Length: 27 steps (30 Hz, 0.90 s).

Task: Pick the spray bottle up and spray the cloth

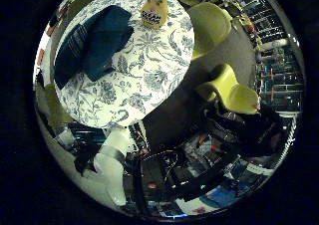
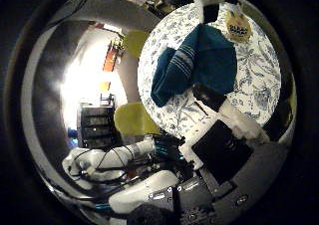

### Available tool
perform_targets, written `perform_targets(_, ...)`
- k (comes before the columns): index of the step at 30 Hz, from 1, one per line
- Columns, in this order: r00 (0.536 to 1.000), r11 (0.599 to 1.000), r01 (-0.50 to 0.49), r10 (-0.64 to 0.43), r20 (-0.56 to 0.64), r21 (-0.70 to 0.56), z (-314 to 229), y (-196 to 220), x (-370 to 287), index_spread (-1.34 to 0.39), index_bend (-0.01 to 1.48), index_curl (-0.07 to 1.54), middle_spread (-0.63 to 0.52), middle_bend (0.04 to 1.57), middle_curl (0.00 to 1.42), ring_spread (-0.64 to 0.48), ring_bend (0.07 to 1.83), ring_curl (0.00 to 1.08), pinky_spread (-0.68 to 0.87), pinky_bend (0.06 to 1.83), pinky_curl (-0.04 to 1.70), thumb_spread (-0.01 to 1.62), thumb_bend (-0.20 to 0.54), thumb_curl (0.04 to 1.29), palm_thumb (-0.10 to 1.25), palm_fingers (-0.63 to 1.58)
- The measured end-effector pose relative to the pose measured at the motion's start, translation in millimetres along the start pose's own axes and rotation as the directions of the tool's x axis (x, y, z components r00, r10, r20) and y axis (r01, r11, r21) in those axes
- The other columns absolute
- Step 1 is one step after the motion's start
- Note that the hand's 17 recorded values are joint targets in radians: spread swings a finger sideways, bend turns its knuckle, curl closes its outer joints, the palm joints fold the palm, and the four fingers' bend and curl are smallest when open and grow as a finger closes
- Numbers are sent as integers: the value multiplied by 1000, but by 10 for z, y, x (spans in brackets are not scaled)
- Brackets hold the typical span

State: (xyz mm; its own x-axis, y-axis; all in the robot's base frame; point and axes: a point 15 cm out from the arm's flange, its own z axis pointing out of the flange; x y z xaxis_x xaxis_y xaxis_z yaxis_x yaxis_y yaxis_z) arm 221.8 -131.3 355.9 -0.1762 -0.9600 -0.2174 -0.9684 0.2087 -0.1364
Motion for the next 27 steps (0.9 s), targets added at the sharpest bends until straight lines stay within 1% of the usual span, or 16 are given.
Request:
perform_targets(7,1000,1000,-12,12,0,13,-24,28,86,-423,359,433,-35,291,346,197,173,116,417,193,248,960,-23,368,886,383)
perform_targets(11,999,999,-10,8,38,48,-27,-31,100,-425,347,430,-62,321,352,188,191,128,420,177,236,960,-23,371,885,420)
perform_targets(15,995,994,-65,58,85,86,-33,-35,272,-430,333,430,-90,347,356,178,195,147,424,179,216,960,-23,375,880,449)
perform_targets(20,989,991,-104,94,113,80,23,8,482,-431,317,431,-98,342,352,171,193,160,420,182,201,965,-22,380,881,460)
perform_targets(22,986,989,-123,114,118,79,24,24,572,-429,295,427,-99,343,350,171,199,166,419,184,199,968,-24,383,879,459)
perform_targets(27,971,979,-177,157,178,103,20,0,767,-395,205,412,-97,329,347,171,206,183,414,192,201,973,-27,384,844,468)
